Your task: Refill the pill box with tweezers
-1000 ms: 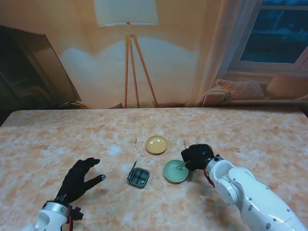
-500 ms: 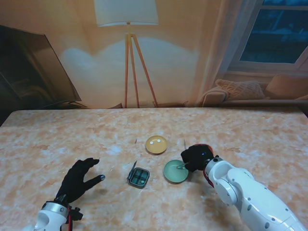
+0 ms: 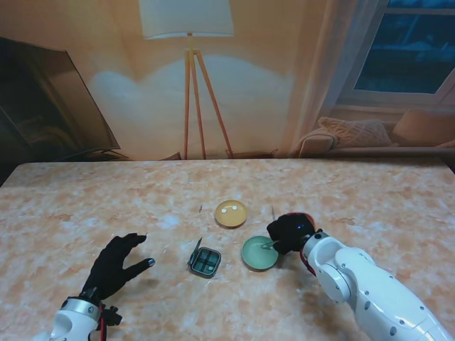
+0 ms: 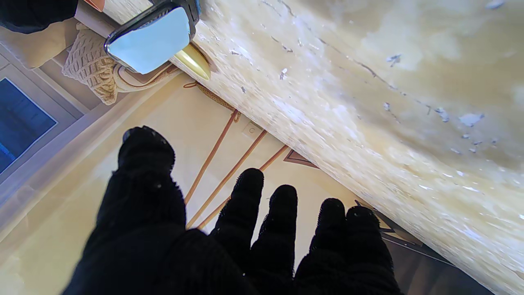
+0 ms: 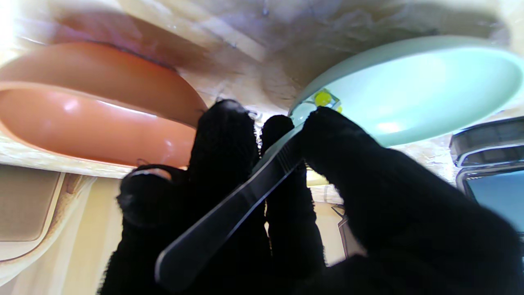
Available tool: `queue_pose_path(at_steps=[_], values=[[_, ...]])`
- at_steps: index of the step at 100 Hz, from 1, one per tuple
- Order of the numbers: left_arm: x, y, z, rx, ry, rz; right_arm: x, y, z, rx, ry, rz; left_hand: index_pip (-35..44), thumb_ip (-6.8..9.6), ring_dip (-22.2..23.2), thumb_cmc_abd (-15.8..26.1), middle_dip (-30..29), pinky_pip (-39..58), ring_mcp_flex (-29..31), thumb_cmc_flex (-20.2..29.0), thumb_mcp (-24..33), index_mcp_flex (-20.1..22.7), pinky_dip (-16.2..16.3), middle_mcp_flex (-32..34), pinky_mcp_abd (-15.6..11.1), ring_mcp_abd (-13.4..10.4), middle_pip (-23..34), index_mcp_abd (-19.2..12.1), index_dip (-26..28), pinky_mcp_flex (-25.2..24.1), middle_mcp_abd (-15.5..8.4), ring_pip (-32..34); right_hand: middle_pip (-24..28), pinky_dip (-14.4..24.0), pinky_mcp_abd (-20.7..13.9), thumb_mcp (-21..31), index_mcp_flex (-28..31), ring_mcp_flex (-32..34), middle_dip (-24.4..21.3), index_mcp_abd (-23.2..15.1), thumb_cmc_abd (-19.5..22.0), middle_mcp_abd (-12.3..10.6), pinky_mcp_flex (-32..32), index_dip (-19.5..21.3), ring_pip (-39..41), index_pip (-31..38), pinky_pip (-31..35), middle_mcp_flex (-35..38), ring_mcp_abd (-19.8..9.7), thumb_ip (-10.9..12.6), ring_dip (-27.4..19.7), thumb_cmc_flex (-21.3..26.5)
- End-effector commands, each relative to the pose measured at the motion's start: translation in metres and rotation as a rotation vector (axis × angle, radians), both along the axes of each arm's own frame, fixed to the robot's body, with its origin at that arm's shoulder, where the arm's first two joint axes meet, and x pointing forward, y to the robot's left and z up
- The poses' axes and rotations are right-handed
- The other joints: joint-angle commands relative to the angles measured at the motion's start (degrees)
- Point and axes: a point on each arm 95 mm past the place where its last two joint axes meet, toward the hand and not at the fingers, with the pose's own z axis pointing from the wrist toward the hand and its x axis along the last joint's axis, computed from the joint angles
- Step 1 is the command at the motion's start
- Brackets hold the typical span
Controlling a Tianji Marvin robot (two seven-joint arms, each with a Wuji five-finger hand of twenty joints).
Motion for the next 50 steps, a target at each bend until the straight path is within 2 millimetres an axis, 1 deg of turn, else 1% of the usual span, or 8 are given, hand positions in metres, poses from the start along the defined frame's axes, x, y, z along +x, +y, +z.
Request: queue_pose_path(at_steps=[1, 19, 50], values=[[-0.0033, -0.0020, -0.0022, 0.001, 0.017, -0.010, -0.0038, 0.0020, -0.0069, -0.004, 0.023, 0.006, -0.12, 1.18, -0.16, 1.84, -0.49, 0.14, -0.58, 0.16, -0.84, 0.68, 0.42, 0.56, -3.59, -0.92, 0.01, -0.52, -0.69, 0.02, -1.21, 0.02, 2.67, -0.55, -6.10, 6.04, 4.04, 1.90, -0.15, -5.32, -1.20, 4.34, 2.85, 1.48, 2.95, 5.89, 3.31, 3.46, -2.98, 4.46, -0.89, 2.23], [-0.0034, -0.0020, -0.0020, 0.005, 0.018, -0.011, -0.0040, 0.0026, -0.0047, 0.008, 0.013, 0.012, -0.14, 1.17, -0.21, 1.88, -0.51, 0.10, -0.57, 0.11, -0.86, 0.70, 0.40, 0.58, -3.58, -0.91, 0.02, -0.55, -0.72, 0.01, -1.29, -0.01, 3.33, -0.95, -6.83, 7.83, 4.94, 2.12, -1.44, -5.34, -3.35, 4.28, 4.39, 0.71, 4.64, 6.21, 4.15, 4.85, -3.56, 5.06, -0.88, 1.26], [-0.0034, -0.0019, -0.0021, 0.009, 0.019, -0.011, -0.0052, 0.0031, 0.0005, 0.025, -0.003, 0.021, -0.19, 1.19, -0.28, 1.88, -0.54, 0.01, -0.61, 0.18, -0.83, 0.61, 0.37, 0.51, -3.51, -0.96, -0.02, -0.55, -0.77, -0.06, -1.23, -0.04, 4.23, -1.38, -7.67, 9.97, 5.72, 2.09, -2.60, -5.08, -5.59, 4.56, 5.59, 0.10, 7.04, 6.87, 5.20, 5.95, -4.22, 4.83, -0.57, 0.73]])
